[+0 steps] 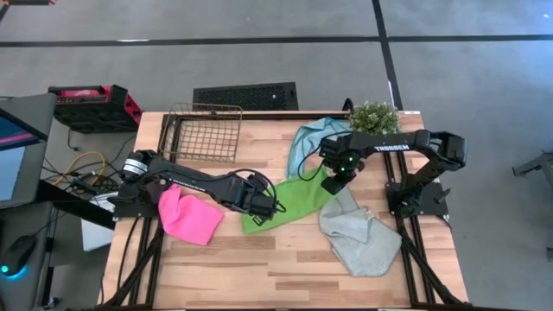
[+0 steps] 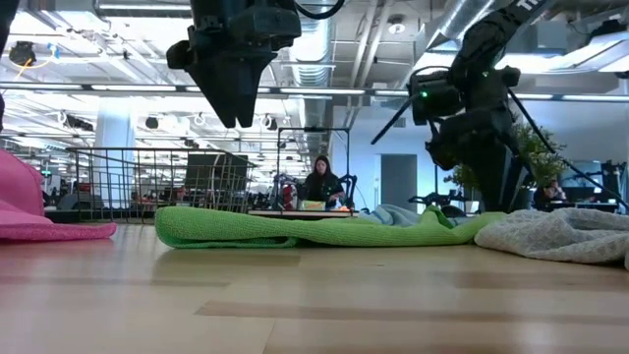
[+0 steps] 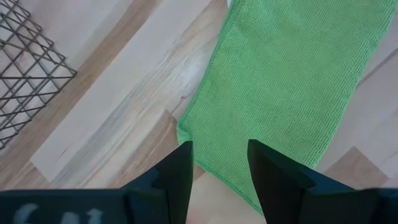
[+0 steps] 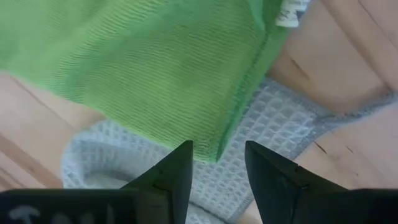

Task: Fold microfiber towels
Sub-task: Fold the green microfiber cloth

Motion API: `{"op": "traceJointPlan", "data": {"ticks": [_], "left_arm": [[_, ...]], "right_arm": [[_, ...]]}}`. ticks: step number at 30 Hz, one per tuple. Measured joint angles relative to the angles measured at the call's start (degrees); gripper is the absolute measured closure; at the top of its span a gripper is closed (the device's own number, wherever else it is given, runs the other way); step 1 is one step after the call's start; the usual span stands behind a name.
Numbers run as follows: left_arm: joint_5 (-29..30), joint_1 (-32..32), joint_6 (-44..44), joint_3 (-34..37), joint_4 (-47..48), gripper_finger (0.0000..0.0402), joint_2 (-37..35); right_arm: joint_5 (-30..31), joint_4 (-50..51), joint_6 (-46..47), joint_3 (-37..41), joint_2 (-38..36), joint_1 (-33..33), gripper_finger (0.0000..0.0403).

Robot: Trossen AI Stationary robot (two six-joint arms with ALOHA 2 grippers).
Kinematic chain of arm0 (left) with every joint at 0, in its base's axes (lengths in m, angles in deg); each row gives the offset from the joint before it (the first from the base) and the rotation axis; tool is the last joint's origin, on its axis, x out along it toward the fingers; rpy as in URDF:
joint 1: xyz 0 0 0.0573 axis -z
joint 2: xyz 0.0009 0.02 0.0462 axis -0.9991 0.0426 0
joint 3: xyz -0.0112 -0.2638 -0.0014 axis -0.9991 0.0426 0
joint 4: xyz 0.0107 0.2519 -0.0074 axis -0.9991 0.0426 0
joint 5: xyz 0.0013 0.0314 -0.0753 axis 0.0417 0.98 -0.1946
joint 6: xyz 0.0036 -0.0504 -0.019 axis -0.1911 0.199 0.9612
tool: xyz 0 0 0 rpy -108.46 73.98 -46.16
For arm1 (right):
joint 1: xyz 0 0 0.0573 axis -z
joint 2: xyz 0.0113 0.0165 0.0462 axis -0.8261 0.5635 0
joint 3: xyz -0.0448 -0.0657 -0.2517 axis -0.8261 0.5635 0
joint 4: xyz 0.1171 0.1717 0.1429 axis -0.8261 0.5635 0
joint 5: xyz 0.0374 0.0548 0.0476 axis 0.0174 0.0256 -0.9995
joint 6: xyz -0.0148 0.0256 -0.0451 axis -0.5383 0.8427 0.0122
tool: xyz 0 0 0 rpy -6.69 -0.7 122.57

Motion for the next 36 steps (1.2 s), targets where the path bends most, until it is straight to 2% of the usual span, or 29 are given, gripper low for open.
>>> {"op": "traceJointPlan", "data": {"ticks": [5, 10, 22, 26, 30, 31, 36], "left_arm": [[0.00, 0.00, -0.32, 0.02, -0.02, 0.0255, 0.00], [-0.02, 0.00, -1.07, 0.02, -0.07, 0.0255, 0.00], [-0.04, 0.00, -1.69, 0.01, -0.08, 0.0255, 0.00], [-0.07, 0.00, -1.92, 0.00, -0.07, 0.0255, 0.00], [-0.07, 0.00, -1.92, 0.01, -0.07, 0.0255, 0.00], [-0.07, 0.03, -1.92, 0.00, -0.07, 0.0255, 0.00], [-0.07, 0.83, -1.95, 0.00, 0.24, 0.0255, 0.00]], "right_arm": [[-0.13, -2.04, 1.31, 2.47, 0.02, 0.00, 0.0234], [-4.08, -5.53, 1.38, 3.91, 0.02, -0.07, 0.0234], [-4.03, -10.64, 0.15, 5.78, 0.04, -0.07, 0.0239], [-4.05, -10.73, -0.58, 5.78, 0.04, -0.44, 0.0284], [-3.99, -11.69, -4.10, 5.67, 0.03, -1.53, 0.0377], [-3.89, -11.60, -4.84, 5.41, 0.02, -2.02, 0.0387], [-3.85, -11.41, -4.67, 1.63, 0.02, -4.84, 0.0390]]}}
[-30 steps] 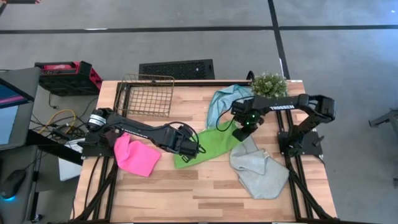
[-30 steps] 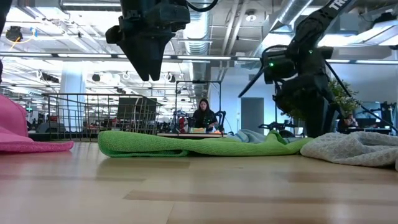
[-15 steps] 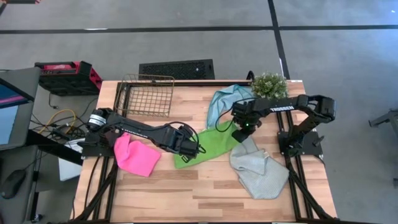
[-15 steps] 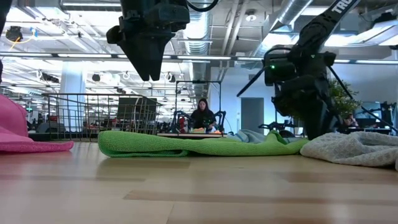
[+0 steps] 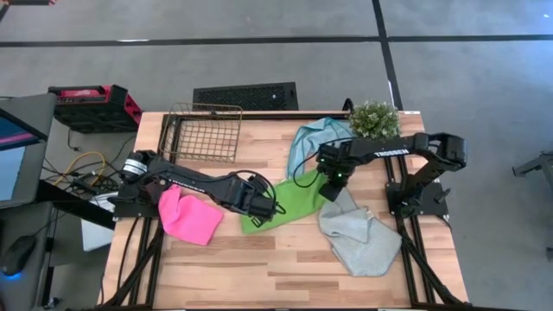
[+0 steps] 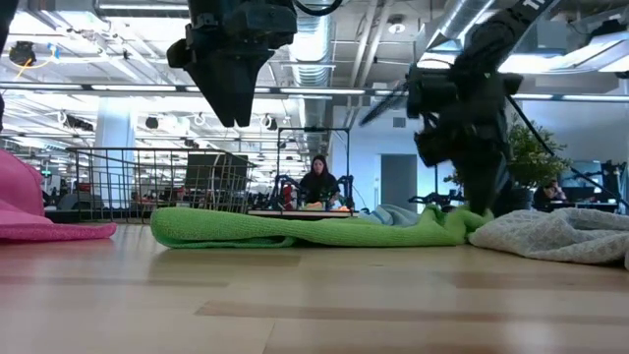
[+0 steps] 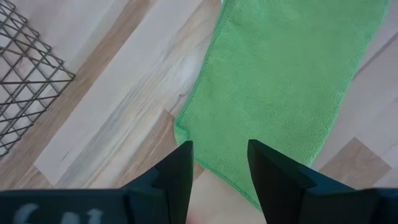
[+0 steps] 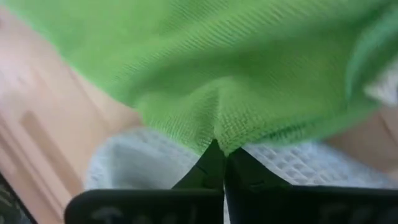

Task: Fold microfiber towels
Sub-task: Fold the green microfiber cloth

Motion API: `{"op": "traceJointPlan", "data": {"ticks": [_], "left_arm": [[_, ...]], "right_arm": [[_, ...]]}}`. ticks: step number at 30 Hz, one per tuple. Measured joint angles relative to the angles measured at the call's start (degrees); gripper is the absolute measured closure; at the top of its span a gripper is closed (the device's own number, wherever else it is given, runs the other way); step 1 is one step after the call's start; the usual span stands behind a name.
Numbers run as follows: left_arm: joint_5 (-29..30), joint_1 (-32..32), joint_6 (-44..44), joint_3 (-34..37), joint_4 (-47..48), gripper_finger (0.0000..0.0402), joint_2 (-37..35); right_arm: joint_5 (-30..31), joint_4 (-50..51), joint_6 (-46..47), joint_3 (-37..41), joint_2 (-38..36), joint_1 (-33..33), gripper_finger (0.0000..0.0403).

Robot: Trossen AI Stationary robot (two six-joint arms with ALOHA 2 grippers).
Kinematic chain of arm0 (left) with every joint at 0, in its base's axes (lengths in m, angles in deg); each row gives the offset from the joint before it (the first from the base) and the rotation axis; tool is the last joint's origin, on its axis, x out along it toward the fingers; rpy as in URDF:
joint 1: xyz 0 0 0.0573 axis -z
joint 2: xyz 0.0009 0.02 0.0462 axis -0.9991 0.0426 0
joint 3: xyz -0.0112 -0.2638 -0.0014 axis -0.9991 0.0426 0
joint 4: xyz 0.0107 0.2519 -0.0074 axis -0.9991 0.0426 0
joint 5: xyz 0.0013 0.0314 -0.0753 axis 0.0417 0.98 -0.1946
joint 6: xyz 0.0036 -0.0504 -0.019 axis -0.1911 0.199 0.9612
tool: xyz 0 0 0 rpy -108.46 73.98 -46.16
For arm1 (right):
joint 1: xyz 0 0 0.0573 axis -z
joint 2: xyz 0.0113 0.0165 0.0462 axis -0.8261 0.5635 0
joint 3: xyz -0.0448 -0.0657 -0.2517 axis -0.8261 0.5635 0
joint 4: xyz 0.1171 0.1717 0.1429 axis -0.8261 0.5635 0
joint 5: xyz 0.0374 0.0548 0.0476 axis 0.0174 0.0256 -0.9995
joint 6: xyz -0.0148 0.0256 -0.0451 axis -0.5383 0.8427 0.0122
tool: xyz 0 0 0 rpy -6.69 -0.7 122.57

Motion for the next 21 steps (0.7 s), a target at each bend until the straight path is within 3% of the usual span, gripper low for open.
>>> {"op": "traceJointPlan", "data": {"ticks": [14, 21], "left_arm": [[0.83, 2.50, 4.91, 0.00, 1.38, 0.0255, -3.70], [2.96, 3.80, 6.29, 0.00, 1.84, 0.0255, -8.89]], "right_arm": [[-0.04, -0.20, 1.13, -12.25, -0.02, -4.40, 0.0396], [-0.40, -9.28, 6.37, -12.49, -0.02, -6.51, 0.0399]]}}
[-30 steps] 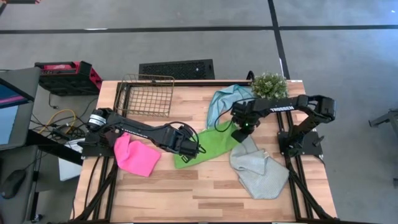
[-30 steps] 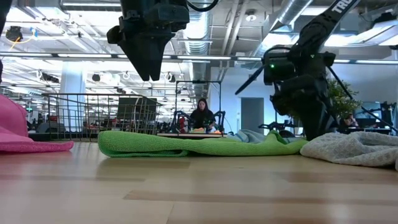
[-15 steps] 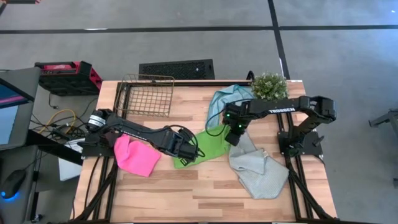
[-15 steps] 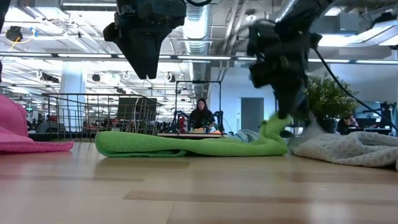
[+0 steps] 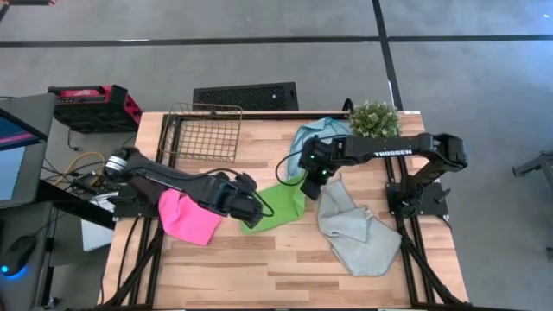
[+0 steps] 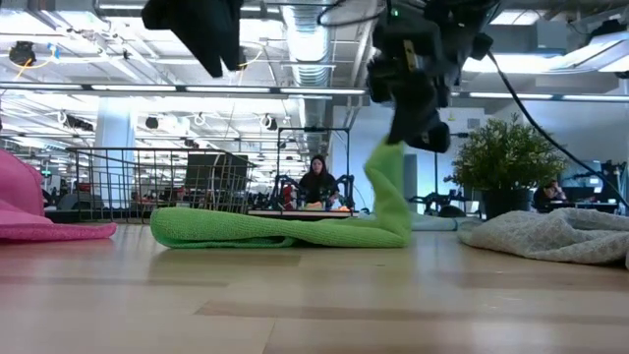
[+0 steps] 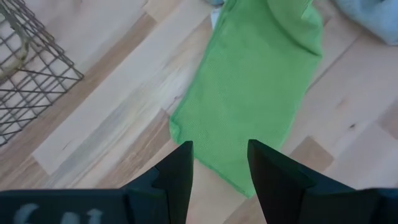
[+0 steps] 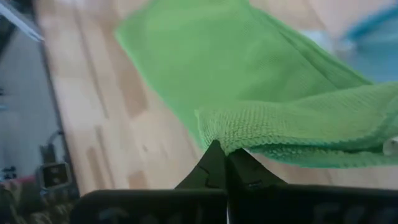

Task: Fold microfiber towels
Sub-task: Fold the green microfiber cloth

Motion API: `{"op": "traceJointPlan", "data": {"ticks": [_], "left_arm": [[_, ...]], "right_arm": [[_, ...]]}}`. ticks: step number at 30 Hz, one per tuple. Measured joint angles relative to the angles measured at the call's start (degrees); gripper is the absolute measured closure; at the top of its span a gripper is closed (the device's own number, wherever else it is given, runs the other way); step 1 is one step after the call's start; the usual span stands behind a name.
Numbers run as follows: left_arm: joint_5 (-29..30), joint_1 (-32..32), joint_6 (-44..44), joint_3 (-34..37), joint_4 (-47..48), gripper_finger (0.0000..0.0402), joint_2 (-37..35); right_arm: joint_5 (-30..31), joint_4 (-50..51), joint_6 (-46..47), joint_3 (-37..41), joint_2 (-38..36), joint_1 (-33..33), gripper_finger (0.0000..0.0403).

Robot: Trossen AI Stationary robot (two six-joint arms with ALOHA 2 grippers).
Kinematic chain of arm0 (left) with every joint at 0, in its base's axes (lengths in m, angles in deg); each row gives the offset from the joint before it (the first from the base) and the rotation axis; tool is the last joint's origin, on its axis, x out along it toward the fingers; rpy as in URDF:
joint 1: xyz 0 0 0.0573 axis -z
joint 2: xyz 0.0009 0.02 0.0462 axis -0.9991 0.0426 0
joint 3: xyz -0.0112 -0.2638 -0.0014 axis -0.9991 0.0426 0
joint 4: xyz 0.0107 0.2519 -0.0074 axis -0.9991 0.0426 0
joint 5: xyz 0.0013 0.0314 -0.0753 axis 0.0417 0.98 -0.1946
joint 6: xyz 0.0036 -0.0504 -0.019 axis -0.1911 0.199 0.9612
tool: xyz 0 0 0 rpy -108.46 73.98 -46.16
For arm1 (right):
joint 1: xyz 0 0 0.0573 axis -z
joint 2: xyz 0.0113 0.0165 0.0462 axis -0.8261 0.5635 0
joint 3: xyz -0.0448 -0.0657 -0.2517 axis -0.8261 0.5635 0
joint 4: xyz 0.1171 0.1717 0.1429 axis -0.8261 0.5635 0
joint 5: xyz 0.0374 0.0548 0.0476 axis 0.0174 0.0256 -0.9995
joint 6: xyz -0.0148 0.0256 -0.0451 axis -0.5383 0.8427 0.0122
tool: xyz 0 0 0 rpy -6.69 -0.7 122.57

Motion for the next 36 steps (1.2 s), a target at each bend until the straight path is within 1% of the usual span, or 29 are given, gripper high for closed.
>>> {"op": "traceJointPlan", "data": {"ticks": [7, 9, 11, 13, 15, 19, 24, 27, 31, 33, 36], "left_arm": [[0.19, -0.04, 0.31, 0.00, 1.15, 0.0255, -3.08], [0.20, -0.02, 0.37, 0.00, 1.14, 0.0255, -3.57], [0.21, -0.02, 0.46, 0.00, 1.18, 0.0255, -3.88], [0.22, -0.02, 0.79, 0.00, 1.17, 0.0255, -3.92], [0.19, -0.02, 0.94, 0.00, 1.28, 0.0255, -3.93], [0.19, -0.02, 1.55, -0.02, 1.02, 0.0255, -3.92], [0.07, 0.07, 1.76, -0.20, 1.08, 0.0255, -3.90], [-0.03, 0.17, 1.79, -0.20, 1.33, 0.0255, -3.90], [-0.50, 0.31, 3.01, -0.17, 2.51, 0.0255, -3.88], [-0.49, 0.42, 3.41, -0.17, 3.25, 0.0255, -3.88], [-0.25, 0.70, 4.59, -0.17, 4.31, 0.0255, -3.88]], "right_arm": [[-0.22, -10.72, 3.90, -0.05, 0.97, -3.31, 0.0400], [-0.25, -14.10, 5.45, -0.17, 2.73, -4.14, 0.0400], [-0.25, -14.82, 5.77, 0.12, 3.39, -4.94, 0.0400], [-0.35, -18.82, 5.83, -1.59, 5.88, -5.58, 0.0400], [-0.40, -17.18, 5.79, -2.57, 7.98, -5.89, 0.0400], [-0.41, -18.71, 3.89, -7.97, 13.13, -6.79, 0.0398], [-3.18, -17.31, 2.19, -13.61, 18.80, -7.24, 0.0398], [-3.73, -17.67, 0.81, -18.06, 21.76, -7.18, 0.0398], [-6.46, -17.95, 0.67, -23.81, 25.81, -7.34, 0.0398], [-7.17, -17.35, 0.67, -25.35, 26.18, -7.54, 0.0398], [-6.39, -18.89, 0.50, -26.45, 25.83, -7.85, 0.0397]]}}
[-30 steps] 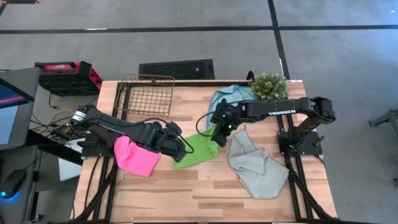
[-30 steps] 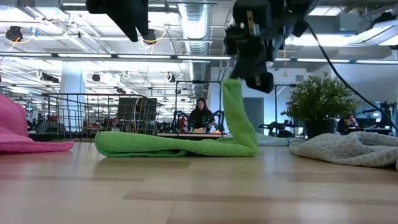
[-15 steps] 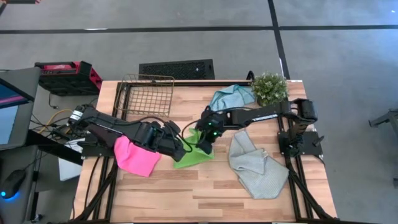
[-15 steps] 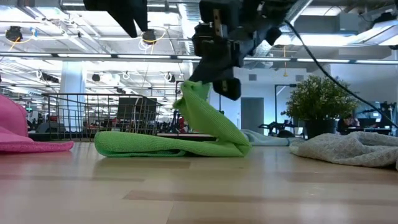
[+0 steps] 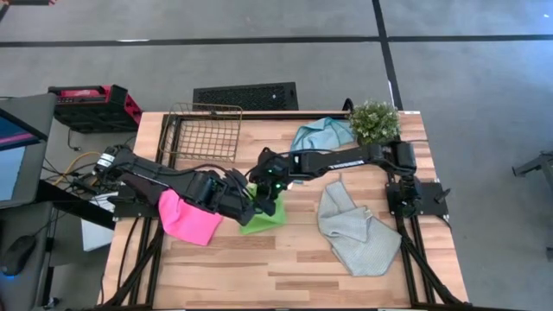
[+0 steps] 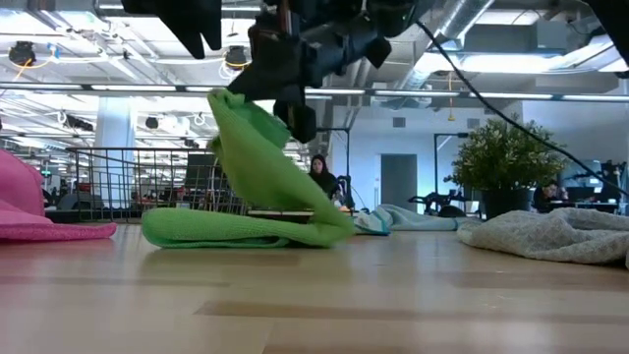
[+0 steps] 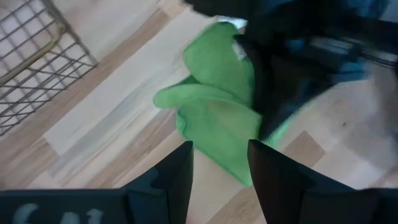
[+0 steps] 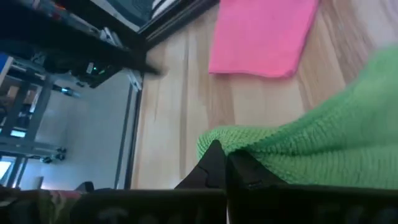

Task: Fold microfiber towels
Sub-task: Fold the green microfiber cloth, then put the green microfiber cloth into the gold wire basket

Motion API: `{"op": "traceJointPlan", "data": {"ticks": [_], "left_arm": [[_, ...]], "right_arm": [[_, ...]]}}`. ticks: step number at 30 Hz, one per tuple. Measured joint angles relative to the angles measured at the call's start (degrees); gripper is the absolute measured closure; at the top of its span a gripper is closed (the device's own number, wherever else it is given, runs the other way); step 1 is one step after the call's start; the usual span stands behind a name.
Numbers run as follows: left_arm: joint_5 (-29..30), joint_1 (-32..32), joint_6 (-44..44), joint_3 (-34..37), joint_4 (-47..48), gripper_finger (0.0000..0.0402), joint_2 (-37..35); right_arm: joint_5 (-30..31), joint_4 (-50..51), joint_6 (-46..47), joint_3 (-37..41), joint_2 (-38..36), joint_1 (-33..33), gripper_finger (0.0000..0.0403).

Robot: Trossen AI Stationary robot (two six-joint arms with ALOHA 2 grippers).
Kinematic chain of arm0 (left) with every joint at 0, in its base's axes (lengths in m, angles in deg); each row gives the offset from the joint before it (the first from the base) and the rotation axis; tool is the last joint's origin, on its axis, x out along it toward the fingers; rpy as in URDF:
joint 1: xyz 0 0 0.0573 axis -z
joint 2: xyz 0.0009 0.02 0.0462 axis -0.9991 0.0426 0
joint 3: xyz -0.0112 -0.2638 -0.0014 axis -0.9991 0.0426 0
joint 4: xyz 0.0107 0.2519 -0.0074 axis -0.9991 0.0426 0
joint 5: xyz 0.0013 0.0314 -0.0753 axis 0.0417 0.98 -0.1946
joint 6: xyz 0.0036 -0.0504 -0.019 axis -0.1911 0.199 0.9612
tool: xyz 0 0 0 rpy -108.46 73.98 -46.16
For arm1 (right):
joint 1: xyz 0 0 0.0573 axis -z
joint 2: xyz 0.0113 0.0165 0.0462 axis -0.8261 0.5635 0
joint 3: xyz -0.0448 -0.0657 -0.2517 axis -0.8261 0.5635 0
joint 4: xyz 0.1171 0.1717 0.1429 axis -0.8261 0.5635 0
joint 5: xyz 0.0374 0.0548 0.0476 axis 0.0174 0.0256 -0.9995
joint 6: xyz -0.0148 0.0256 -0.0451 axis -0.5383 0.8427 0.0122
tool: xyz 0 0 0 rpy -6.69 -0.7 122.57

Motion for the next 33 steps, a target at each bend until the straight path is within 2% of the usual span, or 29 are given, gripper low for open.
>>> {"op": "traceJointPlan", "data": {"ticks": [4, 19, 29, 33], "left_arm": [[0.00, 0.33, 0.59, 0.00, 0.52, 0.0255, 0.00], [-0.04, 0.35, 0.13, 0.00, 1.52, 0.0255, 0.00], [-0.30, 0.37, 2.34, 0.00, 1.72, 0.0255, 0.00], [-2.16, 1.14, 3.38, 0.00, 1.83, 0.0255, 0.02]], "right_arm": [[0.60, 0.26, -1.08, 0.15, 0.16, 0.49, 0.0389], [0.45, 1.17, -5.25, 0.15, 0.16, -0.57, 0.0312], [0.52, 1.26, -5.31, 0.15, 0.16, -0.72, 0.0196], [-1.05, 3.80, -6.52, 0.24, -0.96, 0.46, 0.0166]]}}
